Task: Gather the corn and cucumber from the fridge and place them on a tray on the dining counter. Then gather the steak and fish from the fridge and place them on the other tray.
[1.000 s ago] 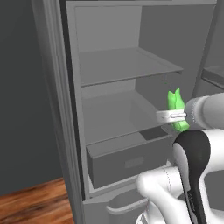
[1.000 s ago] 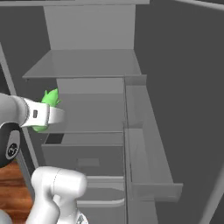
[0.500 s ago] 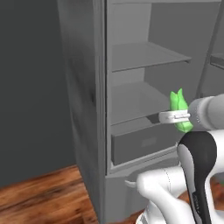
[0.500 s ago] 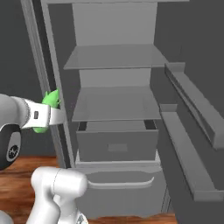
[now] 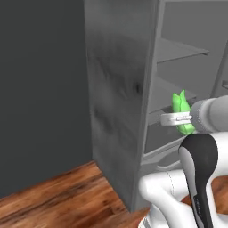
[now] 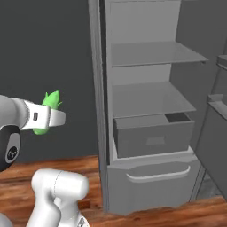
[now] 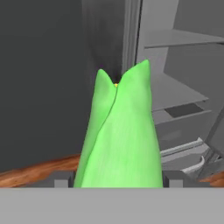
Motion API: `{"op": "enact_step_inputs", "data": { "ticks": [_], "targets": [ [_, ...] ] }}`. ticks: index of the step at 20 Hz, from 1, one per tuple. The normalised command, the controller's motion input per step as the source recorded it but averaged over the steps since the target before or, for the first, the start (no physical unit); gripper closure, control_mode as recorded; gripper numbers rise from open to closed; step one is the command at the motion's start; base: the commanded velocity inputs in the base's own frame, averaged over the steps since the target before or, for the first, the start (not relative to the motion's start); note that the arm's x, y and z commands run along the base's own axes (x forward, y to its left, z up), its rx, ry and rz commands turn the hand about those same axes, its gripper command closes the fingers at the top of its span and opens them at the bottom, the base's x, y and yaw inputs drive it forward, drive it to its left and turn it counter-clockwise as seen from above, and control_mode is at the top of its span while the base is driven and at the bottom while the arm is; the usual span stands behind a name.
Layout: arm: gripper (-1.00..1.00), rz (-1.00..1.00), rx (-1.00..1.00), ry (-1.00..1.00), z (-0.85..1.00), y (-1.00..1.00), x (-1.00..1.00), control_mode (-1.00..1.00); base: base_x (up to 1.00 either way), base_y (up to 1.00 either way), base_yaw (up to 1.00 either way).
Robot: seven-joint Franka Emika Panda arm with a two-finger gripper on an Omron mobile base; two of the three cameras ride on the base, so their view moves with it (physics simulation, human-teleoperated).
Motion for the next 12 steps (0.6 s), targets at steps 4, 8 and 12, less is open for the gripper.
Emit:
{"op": "enact_step_inputs", "data": {
  "ticks": [4,8,12],
  "targets": [
    [1.00,0.00,0.00,0.00,0.00,0.00,0.00,1.00,-0.62,0.89,-0.31],
    [1.00,0.00,0.00,0.00,0.00,0.00,0.00,1.00,-0.83,0.64,-0.35],
    [1.00,0.00,0.00,0.00,0.00,0.00,0.00,1.00,-0.98,0.21,-0.40]
  ]
}}
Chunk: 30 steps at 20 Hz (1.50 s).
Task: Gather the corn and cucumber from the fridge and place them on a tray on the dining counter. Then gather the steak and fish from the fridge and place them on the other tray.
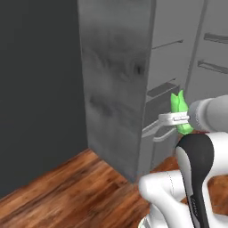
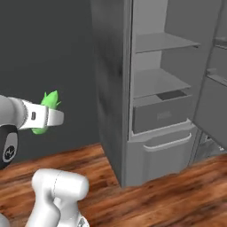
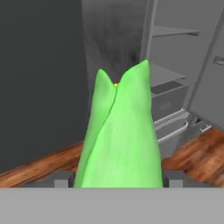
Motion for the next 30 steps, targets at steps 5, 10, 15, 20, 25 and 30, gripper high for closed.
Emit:
{"op": "enact_step_inputs", "data": {
  "ticks": [5,10,15,20,25,30],
  "targets": [
    [1.00,0.00,0.00,0.00,0.00,0.00,0.00,1.00,-0.95,0.03,-0.37],
    [1.00,0.00,0.00,0.00,0.00,0.00,0.00,1.00,-0.83,-0.13,-0.40],
    [1.00,0.00,0.00,0.00,0.00,0.00,0.00,1.00,-0.68,-0.17,-0.43],
    [1.00,0.00,0.00,0.00,0.00,0.00,0.00,1.00,-0.55,-0.31,-0.40],
    [1.00,0.00,0.00,0.00,0.00,0.00,0.00,1.00,-0.24,-0.58,-0.34],
    [1.00,0.00,0.00,0.00,0.00,0.00,0.00,1.00,-0.02,-0.71,-0.27]
  ]
}}
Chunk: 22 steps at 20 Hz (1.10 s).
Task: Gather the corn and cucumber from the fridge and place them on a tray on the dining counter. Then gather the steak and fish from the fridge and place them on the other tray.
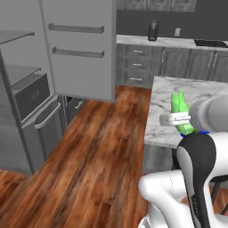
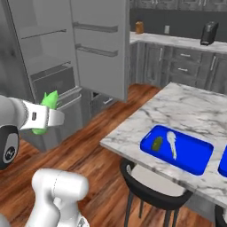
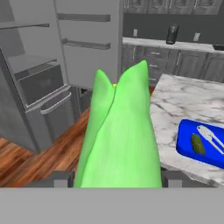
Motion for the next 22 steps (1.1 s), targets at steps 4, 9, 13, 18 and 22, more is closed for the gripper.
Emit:
{"op": "enact_step_inputs", "data": {
  "ticks": [4,9,13,18,22],
  "targets": [
    [1.00,0.00,0.00,0.00,0.00,0.00,0.00,1.00,0.01,-0.69,-0.24],
    [1.00,0.00,0.00,0.00,0.00,0.00,0.00,1.00,0.14,-0.61,-0.28],
    [1.00,0.00,0.00,0.00,0.00,0.00,0.00,1.00,0.34,-0.37,-0.38],
    [1.00,0.00,0.00,0.00,0.00,0.00,0.00,1.00,0.56,-0.19,-0.42],
    [1.00,0.00,0.00,0.00,0.00,0.00,0.00,1.00,0.48,-0.27,-0.39]
  ]
}}
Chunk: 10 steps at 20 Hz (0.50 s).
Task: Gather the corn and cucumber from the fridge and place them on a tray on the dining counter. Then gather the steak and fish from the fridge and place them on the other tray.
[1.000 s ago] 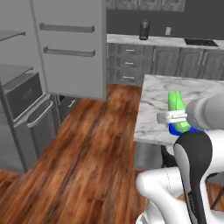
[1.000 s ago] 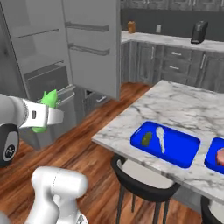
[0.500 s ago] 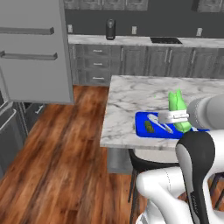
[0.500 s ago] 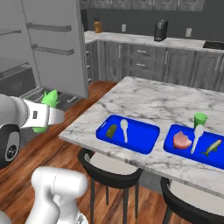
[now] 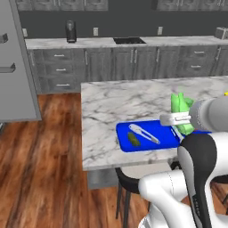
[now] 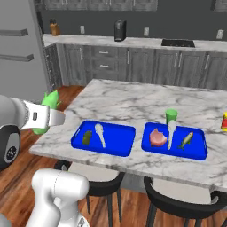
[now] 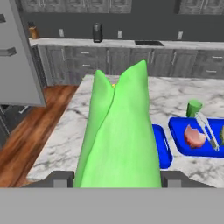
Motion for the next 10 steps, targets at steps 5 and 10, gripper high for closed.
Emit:
{"op": "enact_step_inputs", "data": {
  "ticks": [5,10],
  "targets": [
    [1.00,0.00,0.00,0.00,0.00,0.00,0.00,1.00,0.39,-0.31,-0.34],
    [1.00,-0.07,0.04,0.07,-0.05,-0.15,0.39,-1.00,0.41,-0.21,-0.15]
  ]
}}
